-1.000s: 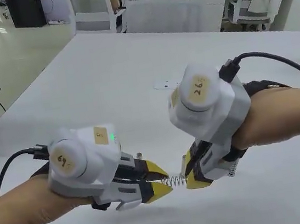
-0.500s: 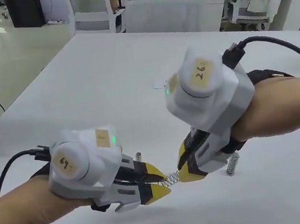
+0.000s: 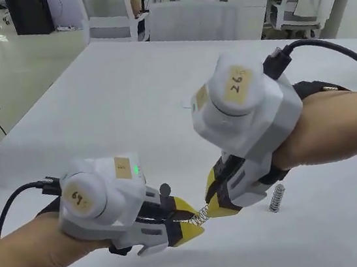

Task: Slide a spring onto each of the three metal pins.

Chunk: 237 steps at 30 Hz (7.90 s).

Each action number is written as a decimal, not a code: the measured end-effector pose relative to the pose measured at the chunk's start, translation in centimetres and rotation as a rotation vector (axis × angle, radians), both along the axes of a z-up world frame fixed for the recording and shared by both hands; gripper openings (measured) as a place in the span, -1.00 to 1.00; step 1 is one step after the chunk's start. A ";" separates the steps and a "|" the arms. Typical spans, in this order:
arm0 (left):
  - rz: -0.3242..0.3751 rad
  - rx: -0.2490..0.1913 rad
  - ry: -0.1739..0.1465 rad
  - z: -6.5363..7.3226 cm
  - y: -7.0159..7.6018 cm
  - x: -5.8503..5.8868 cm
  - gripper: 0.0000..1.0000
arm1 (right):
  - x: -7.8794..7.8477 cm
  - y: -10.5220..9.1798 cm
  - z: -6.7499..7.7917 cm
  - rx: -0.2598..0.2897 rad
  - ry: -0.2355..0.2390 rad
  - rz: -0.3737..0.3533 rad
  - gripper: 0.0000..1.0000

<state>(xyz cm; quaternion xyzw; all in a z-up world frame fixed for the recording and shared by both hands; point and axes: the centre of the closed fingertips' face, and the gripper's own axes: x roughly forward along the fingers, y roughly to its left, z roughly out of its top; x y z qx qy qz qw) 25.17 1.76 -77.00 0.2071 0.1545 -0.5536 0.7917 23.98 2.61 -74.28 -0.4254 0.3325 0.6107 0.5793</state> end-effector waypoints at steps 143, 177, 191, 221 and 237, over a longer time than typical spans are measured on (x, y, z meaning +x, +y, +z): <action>0.303 -0.094 0.166 -1.6 6.2 1.6 0.16 | 7.8 -3.6 -1.9 -0.161 -0.022 -0.075 -0.82; 0.286 -0.090 0.185 -2.1 6.1 1.2 0.14 | 9.2 -2.6 -5.3 -0.273 0.015 -0.029 -0.82; 0.281 -0.090 0.187 -2.1 6.1 1.2 0.12 | 9.2 -2.4 -7.1 -0.329 0.022 -0.024 -0.82; 0.285 -0.086 0.192 -2.3 6.1 1.3 0.10 | 9.3 -2.6 -11.0 -0.373 0.046 -0.053 -0.81; 0.281 -0.081 0.192 -2.4 6.1 1.2 0.10 | 8.9 -2.2 -10.9 -0.332 0.050 -0.039 -0.68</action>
